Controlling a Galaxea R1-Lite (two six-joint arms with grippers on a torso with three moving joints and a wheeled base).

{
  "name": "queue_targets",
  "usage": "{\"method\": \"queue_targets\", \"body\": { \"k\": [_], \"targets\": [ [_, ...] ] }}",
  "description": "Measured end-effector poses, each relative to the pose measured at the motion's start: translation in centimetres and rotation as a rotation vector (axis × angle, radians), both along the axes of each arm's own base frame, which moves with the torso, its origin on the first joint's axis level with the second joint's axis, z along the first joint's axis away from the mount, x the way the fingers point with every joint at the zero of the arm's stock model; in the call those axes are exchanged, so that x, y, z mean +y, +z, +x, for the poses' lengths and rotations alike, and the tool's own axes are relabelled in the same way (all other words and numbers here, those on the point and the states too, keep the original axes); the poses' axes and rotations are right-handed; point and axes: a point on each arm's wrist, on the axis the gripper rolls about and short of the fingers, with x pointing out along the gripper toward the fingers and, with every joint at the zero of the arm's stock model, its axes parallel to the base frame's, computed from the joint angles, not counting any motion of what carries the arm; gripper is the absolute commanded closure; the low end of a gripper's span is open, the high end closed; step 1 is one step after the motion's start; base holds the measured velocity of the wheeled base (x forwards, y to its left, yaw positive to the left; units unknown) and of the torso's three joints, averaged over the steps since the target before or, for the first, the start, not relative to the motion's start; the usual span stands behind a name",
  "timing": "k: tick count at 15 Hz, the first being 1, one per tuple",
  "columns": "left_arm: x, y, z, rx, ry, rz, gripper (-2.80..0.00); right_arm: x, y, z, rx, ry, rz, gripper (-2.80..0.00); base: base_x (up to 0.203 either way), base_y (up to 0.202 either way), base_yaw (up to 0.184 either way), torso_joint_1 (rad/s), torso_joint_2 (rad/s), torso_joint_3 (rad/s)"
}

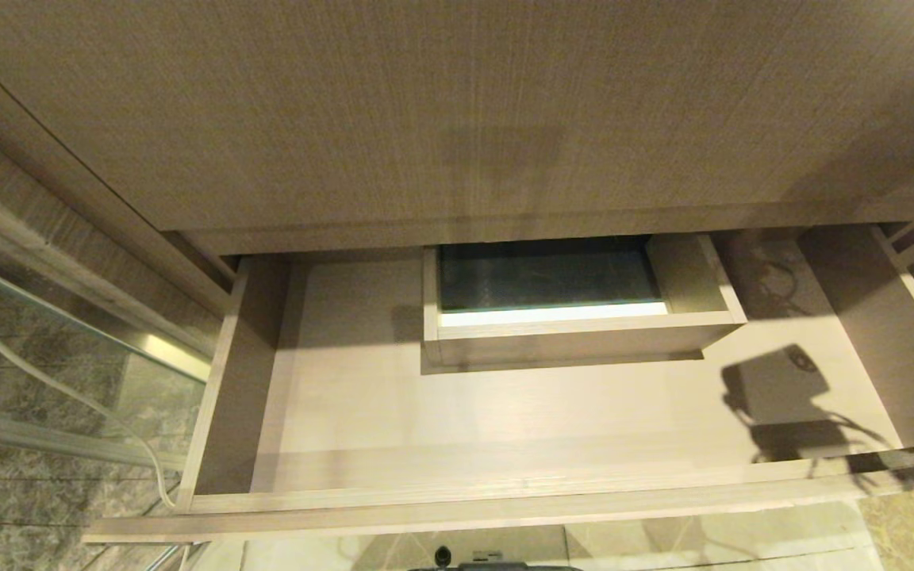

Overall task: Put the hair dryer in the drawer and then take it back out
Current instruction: Place it on the countertop

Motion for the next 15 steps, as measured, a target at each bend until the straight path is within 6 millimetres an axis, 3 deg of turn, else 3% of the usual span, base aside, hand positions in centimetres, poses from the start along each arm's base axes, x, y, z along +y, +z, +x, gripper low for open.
{"method": "queue_targets", "body": {
  "k": [5, 15],
  "targets": [
    [0.0, 0.0, 0.0, 0.0, 0.001, 0.0, 0.0, 1.4, 0.5, -2.1, -0.096, 0.144, 0.239, 0.0, 0.0, 0.0, 0.0, 0.0, 0.0, 0.0],
    [0.0, 0.0, 0.0, 0.0, 0.0, 0.0, 0.0, 1.7, 0.9, -2.9, -0.147, 0.179, 0.231, 0.0, 0.0, 0.0, 0.0, 0.0, 0.0, 0.0]
  ]
}}
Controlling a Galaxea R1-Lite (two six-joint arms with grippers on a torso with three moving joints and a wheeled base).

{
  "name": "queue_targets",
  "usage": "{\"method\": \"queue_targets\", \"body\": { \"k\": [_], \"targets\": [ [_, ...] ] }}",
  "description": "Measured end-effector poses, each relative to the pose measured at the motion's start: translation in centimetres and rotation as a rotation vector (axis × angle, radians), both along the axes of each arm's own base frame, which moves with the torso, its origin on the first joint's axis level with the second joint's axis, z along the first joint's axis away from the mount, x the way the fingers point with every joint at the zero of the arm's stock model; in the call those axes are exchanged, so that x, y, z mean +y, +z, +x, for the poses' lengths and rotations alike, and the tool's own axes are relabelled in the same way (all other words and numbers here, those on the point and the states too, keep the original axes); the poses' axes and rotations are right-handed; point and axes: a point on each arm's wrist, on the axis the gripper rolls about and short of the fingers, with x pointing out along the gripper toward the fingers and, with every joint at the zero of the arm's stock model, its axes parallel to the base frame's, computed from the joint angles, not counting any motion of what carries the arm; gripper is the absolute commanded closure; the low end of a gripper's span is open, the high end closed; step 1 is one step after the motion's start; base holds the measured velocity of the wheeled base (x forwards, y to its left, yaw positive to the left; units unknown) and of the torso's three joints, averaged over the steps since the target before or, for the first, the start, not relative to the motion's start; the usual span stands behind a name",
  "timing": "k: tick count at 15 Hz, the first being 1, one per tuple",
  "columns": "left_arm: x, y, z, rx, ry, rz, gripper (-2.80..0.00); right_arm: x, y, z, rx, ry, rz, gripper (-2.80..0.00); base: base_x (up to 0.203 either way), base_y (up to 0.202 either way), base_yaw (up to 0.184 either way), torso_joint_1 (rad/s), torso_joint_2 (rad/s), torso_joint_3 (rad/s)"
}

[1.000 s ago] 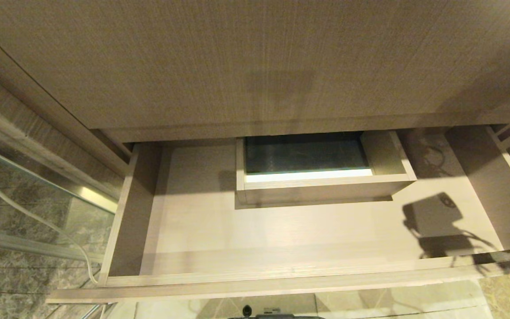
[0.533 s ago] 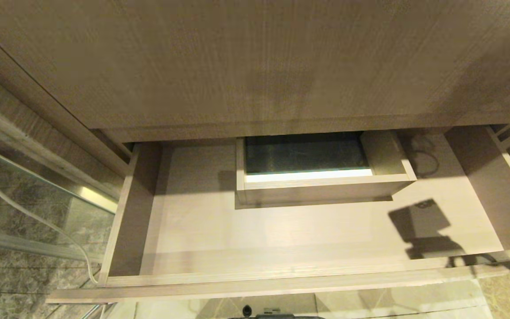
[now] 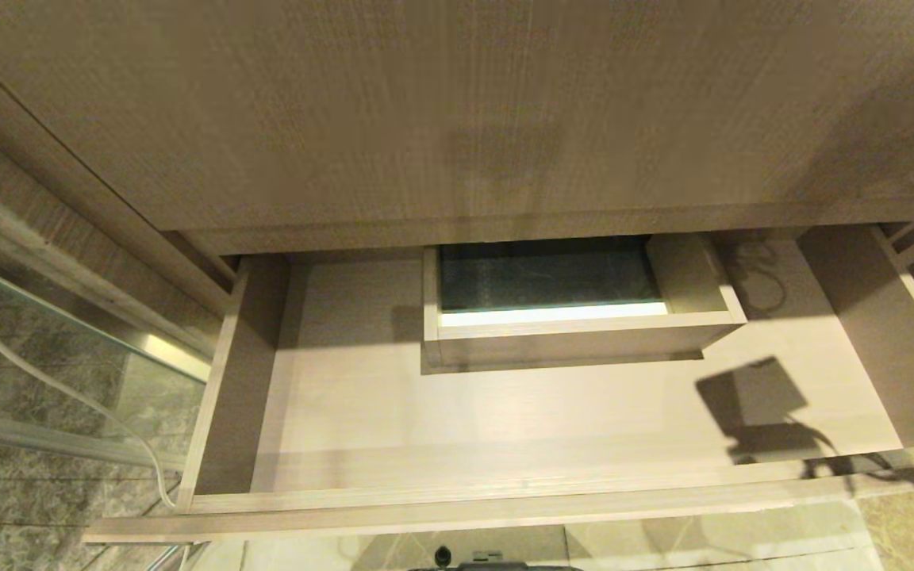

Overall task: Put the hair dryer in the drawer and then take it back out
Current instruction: Place it on the countertop

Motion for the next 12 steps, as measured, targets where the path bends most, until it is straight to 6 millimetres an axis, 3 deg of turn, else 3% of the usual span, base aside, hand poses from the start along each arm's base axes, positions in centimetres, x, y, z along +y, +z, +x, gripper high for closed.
{"method": "queue_targets", "body": {
  "k": [6, 12],
  "targets": [
    [0.0, -0.03, 0.0, 0.002, 0.0, 0.0, 0.0, -0.01, -0.18, -0.28, -0.017, -0.009, -0.007, 0.0, 0.0, 0.0, 0.0, 0.173, -0.11, -0.096],
    [0.0, 0.02, 0.0, -0.001, 0.0, 0.0, 0.0, 0.06, -0.07, -0.6, -0.056, -0.015, -0.022, 0.0, 0.0, 0.0, 0.0, 0.187, -0.52, -0.177]
  ]
}}
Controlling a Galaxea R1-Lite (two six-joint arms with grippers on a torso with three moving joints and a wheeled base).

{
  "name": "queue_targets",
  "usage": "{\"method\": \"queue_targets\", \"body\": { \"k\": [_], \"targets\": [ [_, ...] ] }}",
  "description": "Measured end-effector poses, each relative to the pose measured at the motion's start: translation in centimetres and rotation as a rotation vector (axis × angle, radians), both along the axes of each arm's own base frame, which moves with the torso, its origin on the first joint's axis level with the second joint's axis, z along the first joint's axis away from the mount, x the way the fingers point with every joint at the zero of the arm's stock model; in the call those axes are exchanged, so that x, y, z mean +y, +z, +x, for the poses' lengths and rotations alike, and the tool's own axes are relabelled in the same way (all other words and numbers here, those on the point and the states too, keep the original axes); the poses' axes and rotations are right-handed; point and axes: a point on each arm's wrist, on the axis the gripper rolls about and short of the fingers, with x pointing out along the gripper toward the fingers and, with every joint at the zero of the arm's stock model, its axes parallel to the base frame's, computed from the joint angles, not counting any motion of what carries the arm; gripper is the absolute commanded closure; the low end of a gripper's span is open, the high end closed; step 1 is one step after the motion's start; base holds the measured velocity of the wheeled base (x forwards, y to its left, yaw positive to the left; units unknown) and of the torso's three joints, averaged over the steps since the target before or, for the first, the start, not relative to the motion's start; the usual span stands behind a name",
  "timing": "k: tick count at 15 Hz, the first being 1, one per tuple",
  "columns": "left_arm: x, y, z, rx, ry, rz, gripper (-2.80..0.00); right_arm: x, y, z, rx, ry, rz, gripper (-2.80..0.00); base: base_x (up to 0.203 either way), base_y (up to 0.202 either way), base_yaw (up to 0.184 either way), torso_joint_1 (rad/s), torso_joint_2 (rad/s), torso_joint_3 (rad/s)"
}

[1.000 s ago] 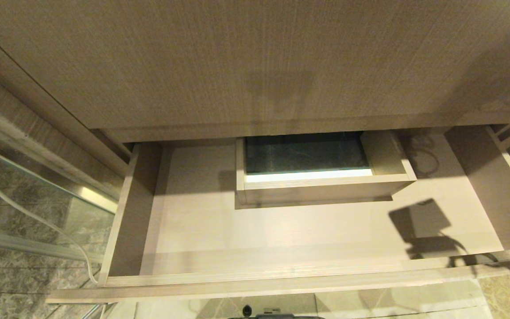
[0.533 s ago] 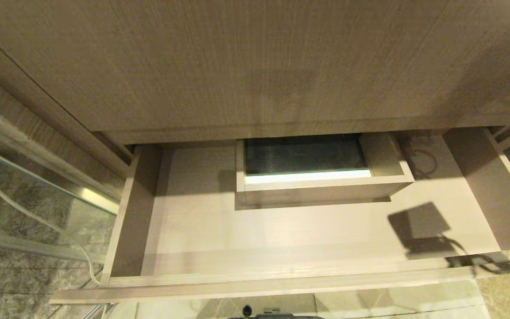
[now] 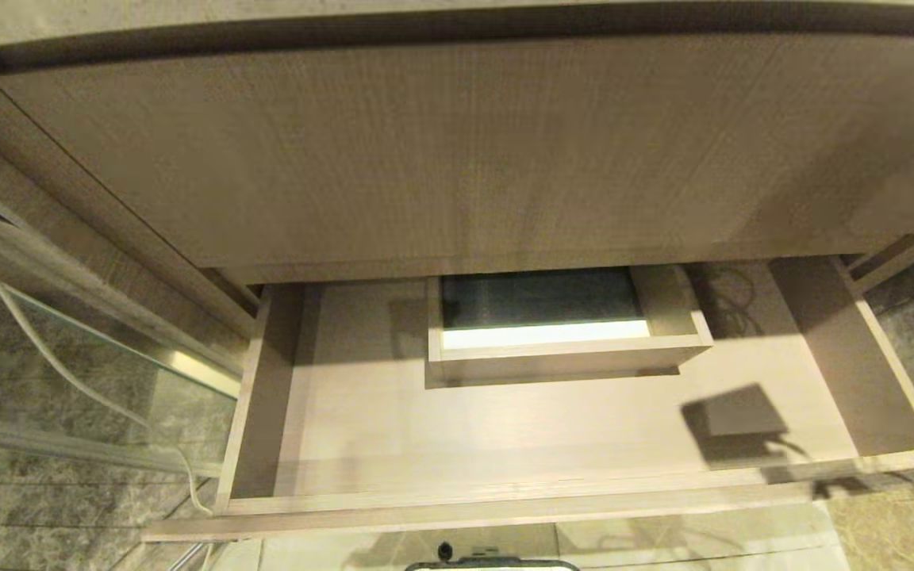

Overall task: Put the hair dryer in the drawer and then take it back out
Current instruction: Place it on the countertop

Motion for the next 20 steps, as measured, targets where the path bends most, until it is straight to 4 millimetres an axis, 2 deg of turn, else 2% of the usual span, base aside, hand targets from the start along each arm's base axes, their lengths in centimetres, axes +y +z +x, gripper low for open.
{"method": "queue_targets", "body": {
  "k": [10, 16, 20],
  "targets": [
    [0.0, 0.0, 0.0, 0.001, 0.0, 0.0, 0.0, 0.3, -0.3, -0.7, -0.011, 0.002, -0.004, 0.0, 0.0, 0.0, 0.0, 0.02, -0.03, -0.017],
    [0.0, 0.0, 0.0, 0.002, 0.0, 0.0, 0.0, 0.4, -0.3, -1.0, -0.027, 0.001, -0.01, 0.0, 0.0, 0.0, 0.0, 0.131, -0.4, -0.183],
    [0.0, 0.0, 0.0, 0.001, 0.0, 0.0, 0.0, 0.6, -0.1, -1.4, -0.063, 0.001, -0.026, 0.0, 0.0, 0.0, 0.0, 0.357, -0.49, -0.233]
  ]
}}
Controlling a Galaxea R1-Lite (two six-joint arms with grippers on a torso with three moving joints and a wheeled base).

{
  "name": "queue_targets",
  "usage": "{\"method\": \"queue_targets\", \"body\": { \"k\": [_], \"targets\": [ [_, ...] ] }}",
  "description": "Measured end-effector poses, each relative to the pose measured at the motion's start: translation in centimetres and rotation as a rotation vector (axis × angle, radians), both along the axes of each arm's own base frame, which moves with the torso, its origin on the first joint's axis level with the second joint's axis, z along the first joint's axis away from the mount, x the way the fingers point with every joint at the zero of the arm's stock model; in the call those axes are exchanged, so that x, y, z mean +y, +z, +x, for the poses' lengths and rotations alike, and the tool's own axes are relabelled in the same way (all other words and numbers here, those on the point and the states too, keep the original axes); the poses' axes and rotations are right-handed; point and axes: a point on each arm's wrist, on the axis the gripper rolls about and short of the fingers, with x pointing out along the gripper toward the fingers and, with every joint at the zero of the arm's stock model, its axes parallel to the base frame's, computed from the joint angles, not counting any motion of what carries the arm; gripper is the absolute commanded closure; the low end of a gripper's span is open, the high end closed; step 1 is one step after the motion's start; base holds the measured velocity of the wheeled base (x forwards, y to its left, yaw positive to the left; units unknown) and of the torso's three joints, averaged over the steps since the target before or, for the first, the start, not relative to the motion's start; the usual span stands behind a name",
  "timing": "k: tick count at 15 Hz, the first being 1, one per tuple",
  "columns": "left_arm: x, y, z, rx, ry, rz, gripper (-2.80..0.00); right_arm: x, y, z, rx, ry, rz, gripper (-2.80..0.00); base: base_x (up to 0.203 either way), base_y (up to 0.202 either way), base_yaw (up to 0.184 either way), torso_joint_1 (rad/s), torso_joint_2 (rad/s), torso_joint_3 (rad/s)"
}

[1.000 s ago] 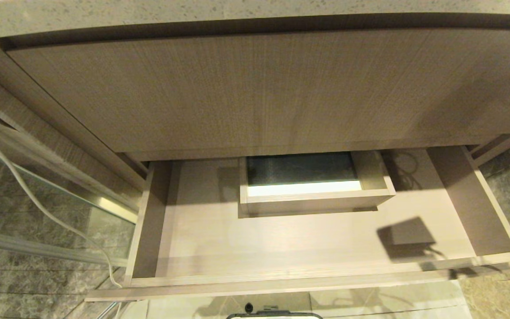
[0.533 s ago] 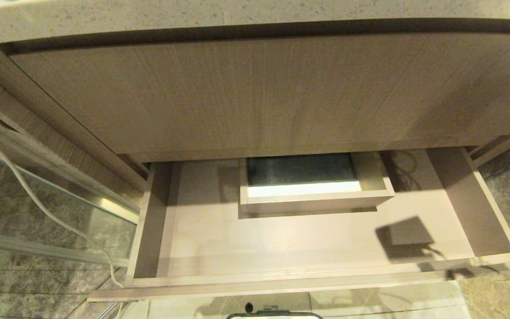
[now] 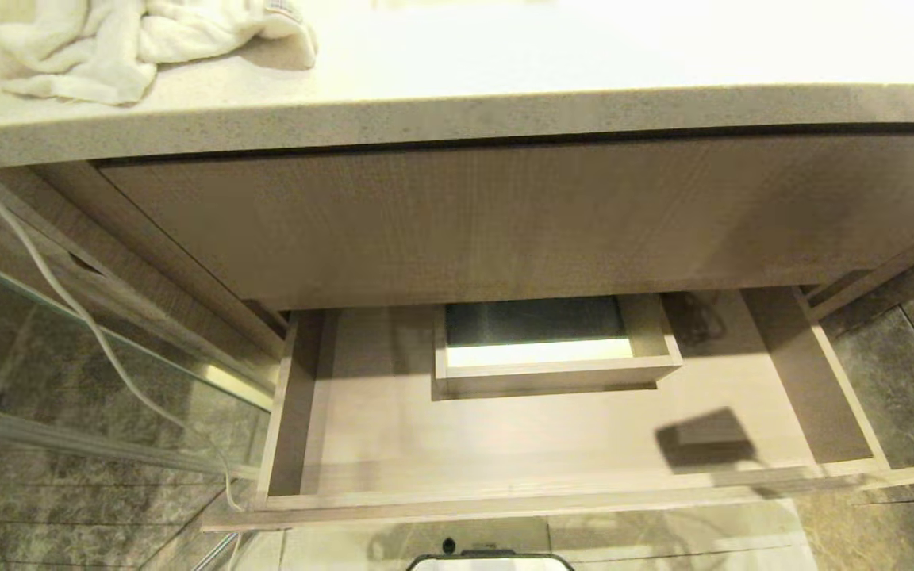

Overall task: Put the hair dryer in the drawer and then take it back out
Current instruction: Place it on the countertop

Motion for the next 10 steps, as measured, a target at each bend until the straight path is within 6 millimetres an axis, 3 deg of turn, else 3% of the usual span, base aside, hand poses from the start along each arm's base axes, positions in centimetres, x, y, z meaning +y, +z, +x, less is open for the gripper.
{"method": "queue_targets", "body": {
  "k": [10],
  "targets": [
    [0.0, 0.0, 0.0, 0.0, 0.0, 0.0, 0.0, -0.03, 0.48, 0.05, -0.054, 0.0, -0.022, 0.0, 0.0, 0.0, 0.0, 0.286, -0.53, -0.259]
  ]
}}
